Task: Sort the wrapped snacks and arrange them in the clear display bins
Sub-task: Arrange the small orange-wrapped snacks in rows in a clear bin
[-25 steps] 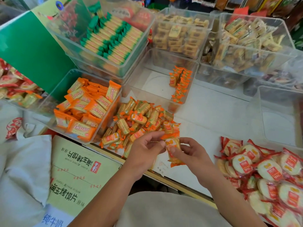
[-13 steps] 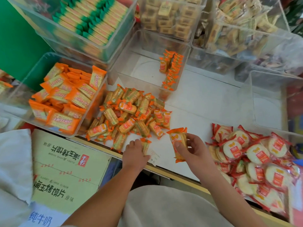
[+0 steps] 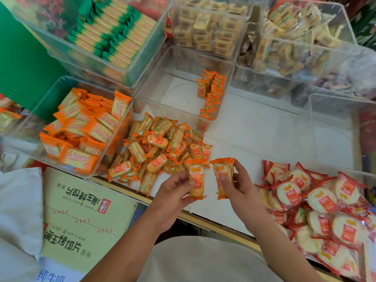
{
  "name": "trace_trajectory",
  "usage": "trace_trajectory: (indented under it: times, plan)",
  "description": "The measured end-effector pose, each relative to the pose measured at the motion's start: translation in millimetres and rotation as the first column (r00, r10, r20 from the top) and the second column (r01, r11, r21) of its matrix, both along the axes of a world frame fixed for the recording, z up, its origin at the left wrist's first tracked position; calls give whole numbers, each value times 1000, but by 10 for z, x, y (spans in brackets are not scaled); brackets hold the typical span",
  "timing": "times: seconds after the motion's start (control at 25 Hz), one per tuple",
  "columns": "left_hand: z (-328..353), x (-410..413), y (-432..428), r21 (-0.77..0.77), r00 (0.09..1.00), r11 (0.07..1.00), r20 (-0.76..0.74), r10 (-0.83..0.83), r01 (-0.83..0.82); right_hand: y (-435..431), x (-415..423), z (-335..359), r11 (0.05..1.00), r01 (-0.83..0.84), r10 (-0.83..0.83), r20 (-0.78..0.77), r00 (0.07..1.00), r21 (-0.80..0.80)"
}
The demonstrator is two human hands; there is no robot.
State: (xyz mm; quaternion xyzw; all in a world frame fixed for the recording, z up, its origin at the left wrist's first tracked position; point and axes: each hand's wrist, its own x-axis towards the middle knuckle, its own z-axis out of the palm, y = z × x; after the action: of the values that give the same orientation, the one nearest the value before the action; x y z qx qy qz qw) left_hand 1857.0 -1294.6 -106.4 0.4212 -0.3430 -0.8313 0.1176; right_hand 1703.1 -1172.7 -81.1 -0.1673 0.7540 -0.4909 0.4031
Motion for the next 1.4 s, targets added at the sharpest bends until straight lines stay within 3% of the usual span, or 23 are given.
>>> trace_trajectory:
  times: [0.28, 0.44, 0.6, 0.68, 0.92, 1.04, 1.2, 1.28, 1.4]
  plan:
    - [399, -179, 40, -366, 1000, 930, 29, -8, 18, -277, 50, 127, 992, -108, 105, -59, 993, -61]
    - [512, -265, -65, -577, 994, 809, 92, -65, 106, -445, 29, 220, 984, -157, 153, -54, 987, -87]
    - [656, -410, -268, -692, 984, 699, 132, -122, 180, -739, 41, 216, 980, -165, 159, -60, 986, -113]
    - [725, -495, -395, -699, 968, 675, 105, -228, 235, -912, 27, 237, 980, -144, 136, -70, 988, -135]
    - [749, -700, -1060, -520, 900, 774, -20, -435, 362, -1483, -194, 264, 971, -90, 86, -28, 996, -220]
    - [687, -916, -1457, -498, 930, 816, -51, -365, 293, -1754, -397, 307, 972, -103, 101, -21, 995, -212]
    - [479, -1214, -1957, -483, 959, 831, 78, -273, 276, -2034, -981, 468, 973, -70, 102, 135, 986, -221]
    - [369, -1346, -2186, -541, 944, 774, 153, -293, 328, -2168, -1355, 524, 967, -162, 190, 137, 972, -197]
    - [256, -1573, -2488, -600, 925, 706, 202, -322, 377, -2493, -1859, 542, 901, -434, 434, 37, 900, -7]
